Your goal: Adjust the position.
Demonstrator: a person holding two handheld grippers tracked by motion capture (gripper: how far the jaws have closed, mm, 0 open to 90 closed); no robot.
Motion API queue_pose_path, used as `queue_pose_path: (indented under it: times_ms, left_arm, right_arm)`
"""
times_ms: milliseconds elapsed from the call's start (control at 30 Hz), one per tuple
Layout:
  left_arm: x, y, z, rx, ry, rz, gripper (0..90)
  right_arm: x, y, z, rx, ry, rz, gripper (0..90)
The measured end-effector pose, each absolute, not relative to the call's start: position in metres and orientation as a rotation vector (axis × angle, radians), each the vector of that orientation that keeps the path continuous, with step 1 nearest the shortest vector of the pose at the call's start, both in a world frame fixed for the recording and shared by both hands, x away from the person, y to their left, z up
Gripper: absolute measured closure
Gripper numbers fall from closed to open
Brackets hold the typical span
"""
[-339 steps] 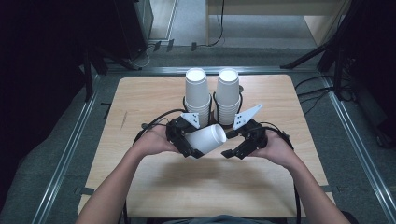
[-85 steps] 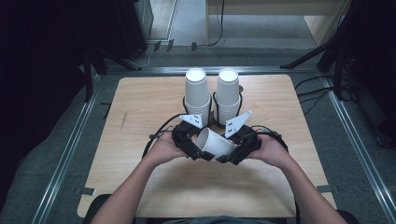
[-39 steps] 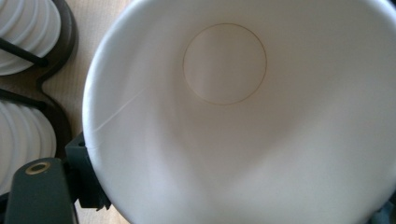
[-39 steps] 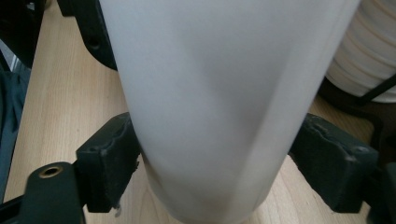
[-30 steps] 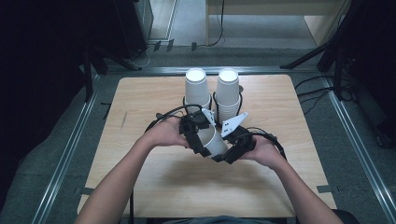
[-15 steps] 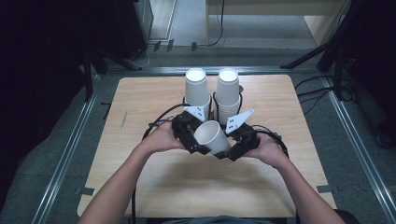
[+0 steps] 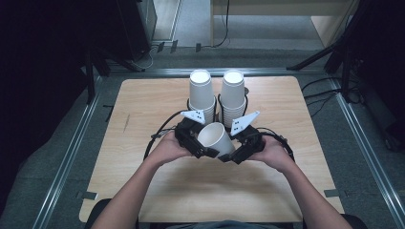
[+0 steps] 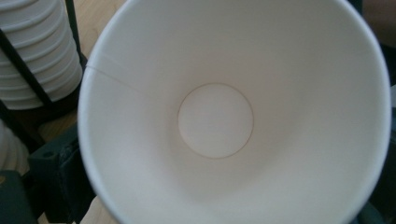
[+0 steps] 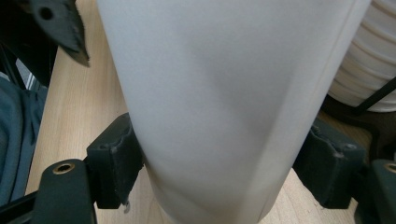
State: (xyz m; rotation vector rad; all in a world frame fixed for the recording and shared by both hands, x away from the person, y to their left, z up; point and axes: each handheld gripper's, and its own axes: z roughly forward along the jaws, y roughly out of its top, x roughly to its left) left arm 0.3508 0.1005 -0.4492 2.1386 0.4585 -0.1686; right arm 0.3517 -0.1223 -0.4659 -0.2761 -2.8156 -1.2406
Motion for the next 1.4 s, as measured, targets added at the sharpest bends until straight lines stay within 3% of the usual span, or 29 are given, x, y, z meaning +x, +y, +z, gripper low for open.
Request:
queue_pose_path:
  times_ms: [167,233,533,1400]
  left_arm:
    - [0.350,0.099,-0.450,2.102,0.472,-0.168,0.0]
    - [0.348,0.099,-0.450,2.089,0.479,-0.128,5.4]
    - [0.346,0.099,-0.447,2.106,0.490,-0.107,12.1]
    - [0.350,0.135,-0.432,2.144,0.567,-0.057,13.1]
  right_arm:
    - [0.352,-0.121,-0.466,-0.287,-2.802,-1.241,22.9]
    - [0.352,-0.121,-0.466,-0.283,-2.797,-1.243,23.0]
    - [0.350,-0.121,-0.465,-0.275,-2.810,-1.250,22.4]
    - [0.344,-0.137,-0.461,-0.412,-2.918,-1.124,18.8]
